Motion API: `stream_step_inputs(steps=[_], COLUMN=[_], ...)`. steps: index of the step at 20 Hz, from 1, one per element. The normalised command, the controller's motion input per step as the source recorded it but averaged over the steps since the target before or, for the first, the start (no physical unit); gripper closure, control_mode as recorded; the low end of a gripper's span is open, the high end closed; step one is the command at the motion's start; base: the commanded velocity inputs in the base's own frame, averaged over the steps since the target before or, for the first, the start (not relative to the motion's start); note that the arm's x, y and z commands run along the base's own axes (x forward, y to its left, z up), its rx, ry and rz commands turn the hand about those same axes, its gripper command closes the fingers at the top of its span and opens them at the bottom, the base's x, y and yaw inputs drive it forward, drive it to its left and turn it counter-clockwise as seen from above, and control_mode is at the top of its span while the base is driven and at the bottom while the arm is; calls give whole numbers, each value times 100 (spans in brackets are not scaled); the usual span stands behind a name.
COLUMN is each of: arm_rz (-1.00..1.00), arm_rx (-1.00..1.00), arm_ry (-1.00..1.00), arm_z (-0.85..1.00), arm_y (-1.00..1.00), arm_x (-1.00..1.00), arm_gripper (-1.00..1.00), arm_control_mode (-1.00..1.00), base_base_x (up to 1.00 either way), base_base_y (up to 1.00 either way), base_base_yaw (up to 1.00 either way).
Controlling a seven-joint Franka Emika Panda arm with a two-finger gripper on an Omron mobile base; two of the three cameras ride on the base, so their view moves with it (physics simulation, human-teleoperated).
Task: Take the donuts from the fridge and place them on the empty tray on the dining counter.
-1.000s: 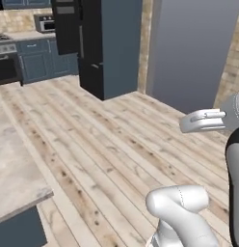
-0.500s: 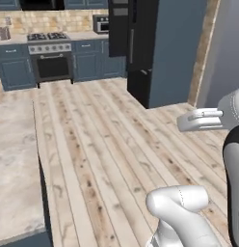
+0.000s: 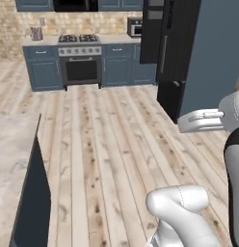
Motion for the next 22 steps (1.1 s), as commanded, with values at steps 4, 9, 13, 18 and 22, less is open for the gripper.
stream_step_inputs(steps=[4,9,13,18,22], arm_rz=[0,0,0,0,0], arm_rx=[0,0,0,0,0], arm_ry=[0,0,0,0,0], arm_z=[0,0,0,0,0], arm_y=[0,0,0,0,0], arm_x=[0,0,0,0,0], arm_gripper=[-100,-100,-100,-100,-100], arm_control_mode=[100,100,100,100,100], base_base_x=[100,100,100,100,100], base_base_y=[-31,-2,-4,0,52], base_base_yaw=[0,0,0,-13,-16])
